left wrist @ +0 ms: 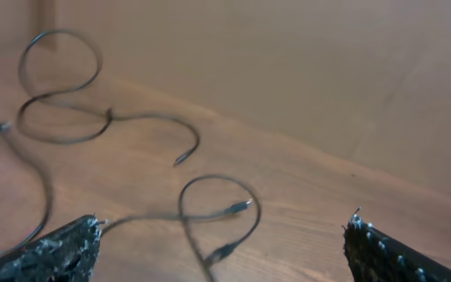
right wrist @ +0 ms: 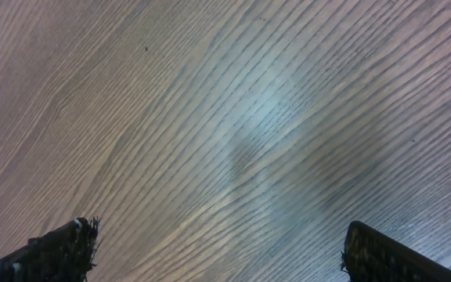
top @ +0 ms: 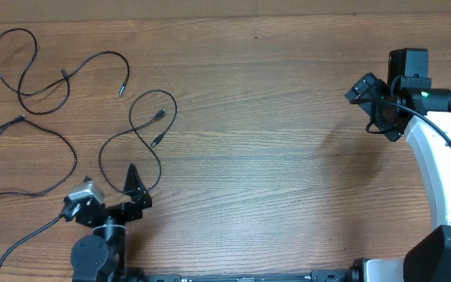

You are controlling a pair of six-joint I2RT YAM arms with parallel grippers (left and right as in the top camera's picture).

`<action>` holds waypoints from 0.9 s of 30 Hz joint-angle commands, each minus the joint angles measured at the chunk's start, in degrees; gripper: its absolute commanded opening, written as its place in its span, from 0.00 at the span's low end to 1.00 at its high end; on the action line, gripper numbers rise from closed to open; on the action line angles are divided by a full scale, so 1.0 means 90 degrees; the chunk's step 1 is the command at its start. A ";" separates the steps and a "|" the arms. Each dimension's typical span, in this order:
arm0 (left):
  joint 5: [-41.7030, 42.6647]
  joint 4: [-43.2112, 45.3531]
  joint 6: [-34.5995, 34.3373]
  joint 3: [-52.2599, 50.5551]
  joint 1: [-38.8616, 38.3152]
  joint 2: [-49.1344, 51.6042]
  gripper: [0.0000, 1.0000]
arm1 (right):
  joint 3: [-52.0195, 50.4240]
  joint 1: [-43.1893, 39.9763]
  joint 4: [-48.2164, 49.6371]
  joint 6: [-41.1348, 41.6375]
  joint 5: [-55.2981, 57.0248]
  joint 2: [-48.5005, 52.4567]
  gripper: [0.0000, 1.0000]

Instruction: Untangle cables

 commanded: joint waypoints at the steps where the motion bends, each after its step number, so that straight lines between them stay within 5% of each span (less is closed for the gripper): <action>1: 0.0576 0.0493 0.0763 -0.0311 0.0039 -0.0075 1.00 | 0.0136 -0.0007 0.0017 0.0022 0.0066 -0.0053 1.00; 15: 0.0568 0.2280 0.1052 -0.1608 0.0036 -0.0078 0.99 | 0.0136 -0.0007 0.0017 0.0022 0.0066 -0.0053 1.00; 27: 0.1081 0.1897 0.1047 -0.1715 0.0525 -0.0078 1.00 | 0.0136 -0.0007 0.0017 0.0022 0.0066 -0.0053 1.00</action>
